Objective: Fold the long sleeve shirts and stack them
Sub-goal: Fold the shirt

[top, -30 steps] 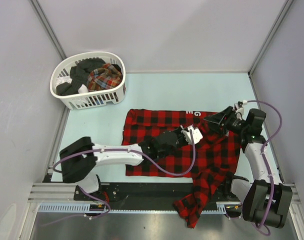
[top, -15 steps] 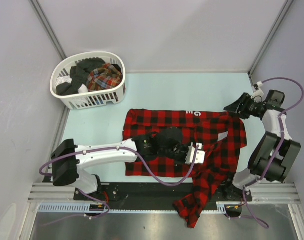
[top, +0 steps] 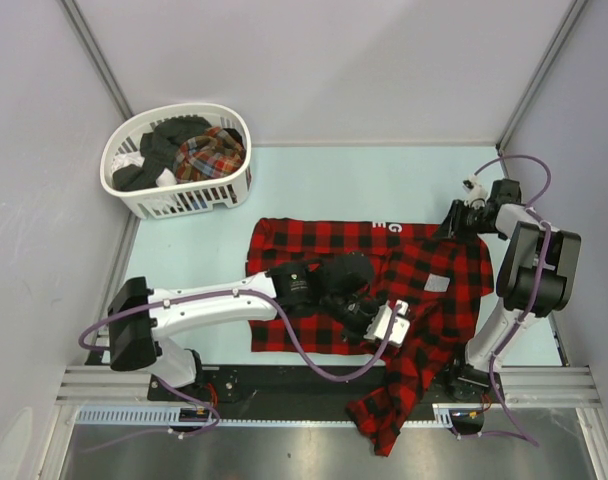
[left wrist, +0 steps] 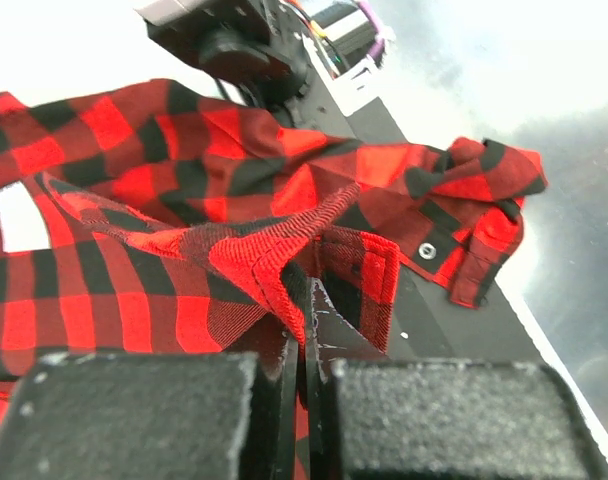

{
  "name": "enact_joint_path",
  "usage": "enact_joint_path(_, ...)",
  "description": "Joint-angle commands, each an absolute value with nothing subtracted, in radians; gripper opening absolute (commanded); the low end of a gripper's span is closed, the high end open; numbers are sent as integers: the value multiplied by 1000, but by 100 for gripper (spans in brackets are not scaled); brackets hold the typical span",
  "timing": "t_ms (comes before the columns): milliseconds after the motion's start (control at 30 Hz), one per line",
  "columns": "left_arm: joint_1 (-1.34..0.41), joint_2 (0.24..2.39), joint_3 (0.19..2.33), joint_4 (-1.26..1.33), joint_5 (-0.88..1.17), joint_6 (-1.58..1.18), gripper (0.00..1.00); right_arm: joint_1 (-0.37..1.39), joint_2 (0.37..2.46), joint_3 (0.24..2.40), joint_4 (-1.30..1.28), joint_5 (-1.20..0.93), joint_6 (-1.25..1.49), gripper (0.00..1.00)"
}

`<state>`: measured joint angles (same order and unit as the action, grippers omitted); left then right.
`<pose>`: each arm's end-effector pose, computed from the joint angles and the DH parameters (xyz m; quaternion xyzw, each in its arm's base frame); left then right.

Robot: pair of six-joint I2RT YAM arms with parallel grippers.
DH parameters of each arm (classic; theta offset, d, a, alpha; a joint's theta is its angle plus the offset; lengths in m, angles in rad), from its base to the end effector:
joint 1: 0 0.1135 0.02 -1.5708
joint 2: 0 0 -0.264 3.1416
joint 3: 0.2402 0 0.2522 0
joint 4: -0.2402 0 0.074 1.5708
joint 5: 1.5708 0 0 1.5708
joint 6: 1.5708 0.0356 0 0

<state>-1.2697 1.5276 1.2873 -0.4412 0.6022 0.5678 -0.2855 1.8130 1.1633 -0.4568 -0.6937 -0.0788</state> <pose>0.0819 -0.3317 0.3121 0.7627 0.4218 -0.3926 0.2937 0.3519 -0.0796 0.1787 0.0166 0.9184 0.2861 0.2727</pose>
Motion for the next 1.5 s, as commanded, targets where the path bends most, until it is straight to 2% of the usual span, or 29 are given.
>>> enact_joint_path(0, -1249, 1554, 1341, -479, 669, 554, 1, -302, 1893, 1200, -445, -536, -164, 31)
enact_joint_path(200, -1151, 1589, 1364, -451, 699, 450, 0, -353, 2002, 1252, -478, -521, -207, 33)
enact_joint_path(500, -780, 1715, 1344, -325, 739, 200, 0, -348, 1910, 1364, -635, -739, -273, 52)
enact_joint_path(733, -534, 1815, 1267, -233, 692, 101, 1, -322, 1902, 1385, -756, -762, -360, 56)
enact_joint_path(1100, -427, 1825, 1071, -134, 672, 6, 4, -310, 1954, 1350, -761, -701, -397, 55)
enact_joint_path(1467, -379, 1732, 960, -6, 672, -58, 1, -316, 1965, 1367, -759, -667, -397, 55)
